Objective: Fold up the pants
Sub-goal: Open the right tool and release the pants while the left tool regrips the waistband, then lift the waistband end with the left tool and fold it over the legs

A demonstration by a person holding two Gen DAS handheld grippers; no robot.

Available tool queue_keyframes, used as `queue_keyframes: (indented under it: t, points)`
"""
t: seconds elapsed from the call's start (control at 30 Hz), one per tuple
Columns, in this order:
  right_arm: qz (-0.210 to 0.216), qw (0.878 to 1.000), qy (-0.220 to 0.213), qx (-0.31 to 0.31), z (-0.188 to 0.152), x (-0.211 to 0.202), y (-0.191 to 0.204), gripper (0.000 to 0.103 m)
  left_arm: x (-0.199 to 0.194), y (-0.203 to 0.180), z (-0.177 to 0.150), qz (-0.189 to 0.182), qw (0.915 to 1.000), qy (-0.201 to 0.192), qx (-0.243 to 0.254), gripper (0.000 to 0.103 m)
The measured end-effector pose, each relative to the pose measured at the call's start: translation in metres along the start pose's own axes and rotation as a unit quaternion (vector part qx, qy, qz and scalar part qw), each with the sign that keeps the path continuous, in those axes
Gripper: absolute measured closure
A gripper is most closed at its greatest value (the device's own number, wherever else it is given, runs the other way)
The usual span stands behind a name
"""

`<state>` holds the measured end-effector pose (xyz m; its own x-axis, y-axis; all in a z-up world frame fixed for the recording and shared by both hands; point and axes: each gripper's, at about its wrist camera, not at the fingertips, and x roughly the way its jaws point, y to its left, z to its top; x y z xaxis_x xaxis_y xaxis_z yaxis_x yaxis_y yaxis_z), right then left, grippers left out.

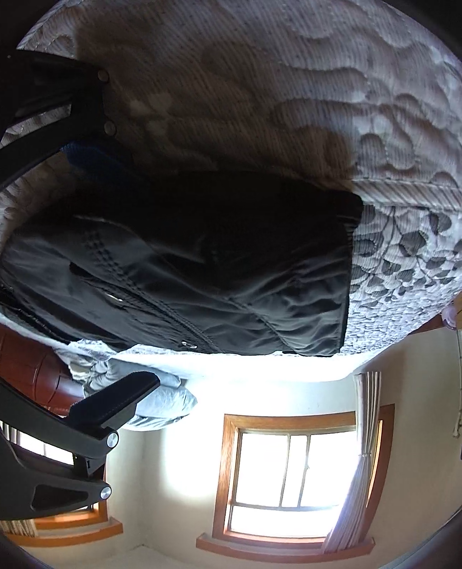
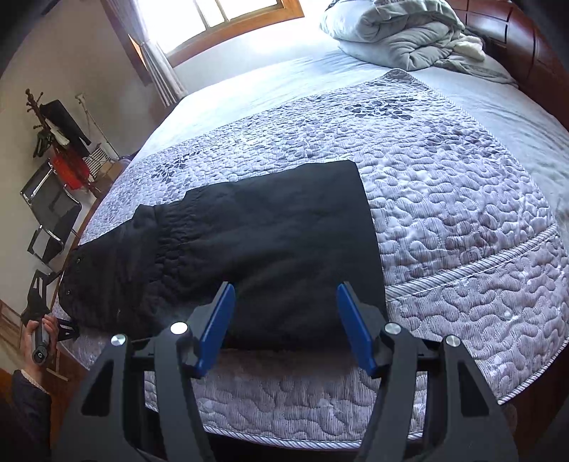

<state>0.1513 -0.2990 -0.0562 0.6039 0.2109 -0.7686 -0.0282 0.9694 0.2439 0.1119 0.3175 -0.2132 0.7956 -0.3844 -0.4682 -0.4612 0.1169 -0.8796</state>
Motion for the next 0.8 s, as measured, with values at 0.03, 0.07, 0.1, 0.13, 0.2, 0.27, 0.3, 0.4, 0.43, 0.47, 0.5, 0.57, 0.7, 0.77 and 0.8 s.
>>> queue_keyframes:
  t: [0.03, 0.07, 0.1, 0.13, 0.2, 0.27, 0.3, 0.4, 0.43, 0.47, 0.5, 0.57, 0.7, 0.77, 0.8]
  points:
    - [-0.001, 1.0, 0.001, -0.003, 0.0, 0.001, 0.001, 0.042, 0.002, -0.003, 0.0, 0.013, 0.9999, -0.003, 0.006, 0.006]
    - [-0.002, 1.0, 0.002, -0.004, 0.0, 0.001, 0.001, 0.042, 0.003, -0.007, -0.001, 0.022, 0.9997, -0.006, 0.014, 0.009]
    - [-0.003, 1.0, 0.003, -0.005, 0.0, 0.002, 0.001, 0.042, 0.006, -0.01, -0.001, 0.03, 0.9993, -0.007, 0.023, 0.012]
    - [-0.003, 1.0, 0.004, -0.005, 0.0, 0.002, 0.001, 0.042, 0.009, -0.016, -0.001, 0.043, 0.9985, -0.007, 0.034, 0.02]
    - [-0.005, 1.0, 0.005, -0.002, 0.0, 0.003, -0.001, 0.042, 0.014, -0.022, -0.003, 0.069, 0.996, -0.004, 0.056, 0.033]
    - [-0.004, 1.0, 0.006, 0.003, 0.0, 0.004, -0.004, 0.042, 0.019, -0.027, -0.004, 0.093, 0.9929, -0.001, 0.075, 0.043]
    - [-0.005, 1.0, 0.007, 0.006, 0.0, 0.004, -0.005, 0.042, 0.02, -0.029, -0.005, 0.096, 0.9921, -0.003, 0.081, 0.047]
    - [-0.006, 1.0, 0.007, 0.007, -0.001, 0.004, -0.006, 0.042, 0.024, -0.036, -0.006, 0.103, 0.9906, -0.003, 0.09, 0.063]
    - [-0.007, 1.0, 0.007, 0.006, -0.001, 0.004, -0.007, 0.042, 0.025, -0.039, -0.006, 0.107, 0.9897, -0.003, 0.095, 0.068]
    - [-0.008, 1.0, 0.006, 0.006, -0.001, 0.004, -0.007, 0.042, 0.025, -0.042, -0.006, 0.107, 0.9893, -0.002, 0.099, 0.077]
    - [-0.008, 1.0, 0.005, 0.007, -0.001, 0.004, -0.008, 0.041, 0.025, -0.047, -0.006, 0.108, 0.9886, -0.003, 0.105, 0.081]
    - [-0.009, 1.0, 0.004, 0.01, -0.001, 0.004, -0.009, 0.04, 0.028, -0.059, -0.006, 0.116, 0.9861, -0.008, 0.119, 0.084]
    - [-0.008, 1.0, 0.002, 0.017, -0.002, 0.003, -0.013, 0.039, 0.031, -0.066, -0.008, 0.101, 0.9877, -0.015, 0.119, 0.085]
    - [-0.008, 1.0, 0.0, 0.019, -0.003, 0.001, -0.015, 0.038, 0.031, -0.07, -0.008, 0.106, 0.9859, -0.016, 0.129, 0.086]
    - [-0.009, 1.0, 0.0, 0.02, -0.003, 0.001, -0.016, 0.037, 0.029, -0.071, -0.007, 0.104, 0.9859, -0.016, 0.13, 0.087]
